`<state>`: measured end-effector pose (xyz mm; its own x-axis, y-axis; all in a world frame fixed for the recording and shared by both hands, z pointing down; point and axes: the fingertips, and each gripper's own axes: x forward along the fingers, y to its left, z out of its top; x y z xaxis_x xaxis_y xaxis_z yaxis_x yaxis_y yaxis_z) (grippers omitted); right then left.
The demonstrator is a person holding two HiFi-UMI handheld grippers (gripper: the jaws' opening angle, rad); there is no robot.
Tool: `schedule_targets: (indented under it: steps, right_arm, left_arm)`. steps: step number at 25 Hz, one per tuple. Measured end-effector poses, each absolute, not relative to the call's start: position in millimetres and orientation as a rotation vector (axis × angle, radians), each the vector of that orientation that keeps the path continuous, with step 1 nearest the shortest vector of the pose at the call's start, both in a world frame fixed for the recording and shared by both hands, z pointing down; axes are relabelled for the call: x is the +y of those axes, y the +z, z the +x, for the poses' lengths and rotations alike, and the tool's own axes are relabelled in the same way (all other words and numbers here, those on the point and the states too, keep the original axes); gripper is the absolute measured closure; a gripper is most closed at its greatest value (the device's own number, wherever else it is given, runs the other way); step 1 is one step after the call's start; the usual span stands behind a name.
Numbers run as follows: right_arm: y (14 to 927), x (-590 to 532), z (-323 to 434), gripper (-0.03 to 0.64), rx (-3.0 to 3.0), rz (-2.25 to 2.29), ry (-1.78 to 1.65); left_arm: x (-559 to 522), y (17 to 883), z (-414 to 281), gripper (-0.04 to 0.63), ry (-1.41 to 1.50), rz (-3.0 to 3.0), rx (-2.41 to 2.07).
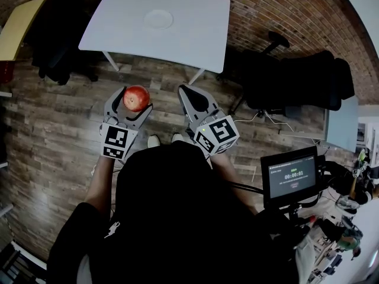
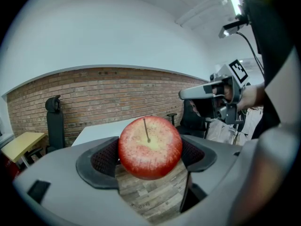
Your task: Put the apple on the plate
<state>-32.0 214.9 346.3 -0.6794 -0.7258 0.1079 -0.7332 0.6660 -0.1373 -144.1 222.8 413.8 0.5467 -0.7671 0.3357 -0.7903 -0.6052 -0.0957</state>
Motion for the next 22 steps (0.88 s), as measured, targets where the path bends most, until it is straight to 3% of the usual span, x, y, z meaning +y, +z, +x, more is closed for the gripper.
schedule_targets:
  steps: [22]
  right_arm:
    - [339,214,-44,0.614,-2.799,1.257,0.301]
  left_arm:
    - [227,410,-178,0.193,0.547,2.664,-1.408]
